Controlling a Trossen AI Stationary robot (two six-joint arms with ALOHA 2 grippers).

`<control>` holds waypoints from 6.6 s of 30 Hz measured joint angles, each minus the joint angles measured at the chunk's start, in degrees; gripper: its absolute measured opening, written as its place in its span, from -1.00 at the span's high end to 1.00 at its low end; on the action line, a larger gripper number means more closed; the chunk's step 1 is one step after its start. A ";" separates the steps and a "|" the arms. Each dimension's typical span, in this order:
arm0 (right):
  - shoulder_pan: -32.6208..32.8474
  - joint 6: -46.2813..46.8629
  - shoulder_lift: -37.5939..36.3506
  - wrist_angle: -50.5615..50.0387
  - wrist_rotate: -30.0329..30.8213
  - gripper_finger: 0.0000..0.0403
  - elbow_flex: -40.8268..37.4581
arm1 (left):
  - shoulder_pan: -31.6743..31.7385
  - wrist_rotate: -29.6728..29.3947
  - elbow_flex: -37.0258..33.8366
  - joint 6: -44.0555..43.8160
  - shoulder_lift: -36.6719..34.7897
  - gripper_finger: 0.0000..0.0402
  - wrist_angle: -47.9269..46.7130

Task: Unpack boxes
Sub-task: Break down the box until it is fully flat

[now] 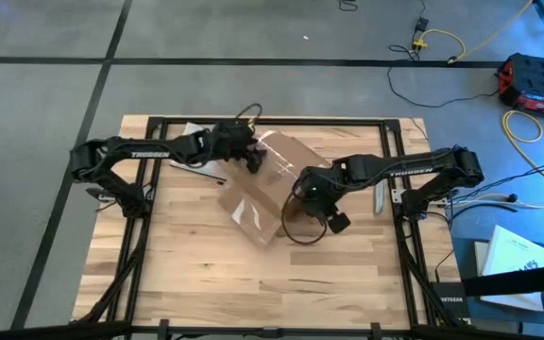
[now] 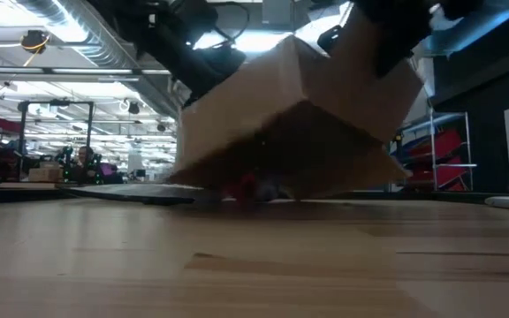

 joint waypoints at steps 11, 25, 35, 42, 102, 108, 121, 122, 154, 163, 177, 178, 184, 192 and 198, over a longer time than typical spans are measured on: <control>-0.02 -0.32 -0.17 -0.53 -2.58 -0.30 -0.02 | -3.80 -0.19 0.02 2.31 1.19 -0.19 -1.53; 2.00 0.02 -0.25 -3.59 -0.49 -0.38 -0.02 | -4.44 -0.01 0.02 0.77 3.00 -0.19 -4.91; -3.41 7.15 -0.26 3.81 15.63 -0.29 0.00 | -9.75 -0.01 0.02 0.85 3.00 -0.19 -5.69; -5.49 5.53 -0.48 -1.06 16.65 -0.22 0.00 | -13.09 -0.08 0.02 0.87 3.00 -0.19 -9.00; 11.52 69.95 -3.91 -11.45 22.75 0.57 -4.66 | -7.47 -3.27 -3.41 14.18 -8.57 -0.19 -27.98; 12.70 67.04 -3.86 -6.21 21.17 0.57 -9.42 | -7.74 -2.07 -7.37 11.30 -8.54 -0.19 -25.61; 11.41 60.01 -3.85 1.94 20.15 0.57 -18.69 | -12.41 6.19 -11.19 4.15 -8.54 -0.19 -19.67; 11.41 59.77 -3.85 1.85 20.17 0.57 -19.02 | -12.95 6.26 -11.19 3.31 -8.54 -0.19 -20.26; -6.24 43.00 -3.87 17.59 22.32 0.57 -19.29 | -27.20 13.44 -11.19 -0.65 -9.64 -0.19 -26.04; -7.06 38.66 -3.87 14.02 16.48 0.57 -16.62 | -28.42 13.34 -11.15 -3.70 -16.16 -0.19 -31.15; -6.84 35.52 -3.91 9.98 25.78 0.56 -11.65 | -26.90 2.60 -11.10 -3.42 -25.58 -0.19 -27.69; -6.84 35.50 -3.91 10.39 25.11 0.56 -11.65 | -26.47 2.55 -11.10 -3.18 -25.57 -0.19 -27.49; -6.84 35.56 -3.91 10.88 23.66 0.56 -11.65 | -25.83 1.83 -10.91 -12.42 -25.68 -0.19 -26.17; -6.84 35.58 -3.91 10.91 23.24 0.56 -11.65 | -25.78 1.34 -10.88 -11.08 -25.68 -0.19 -16.61; -6.84 35.58 -3.91 10.92 23.24 0.56 -11.65 | -25.78 1.36 -10.88 -12.29 -25.74 -0.19 -16.52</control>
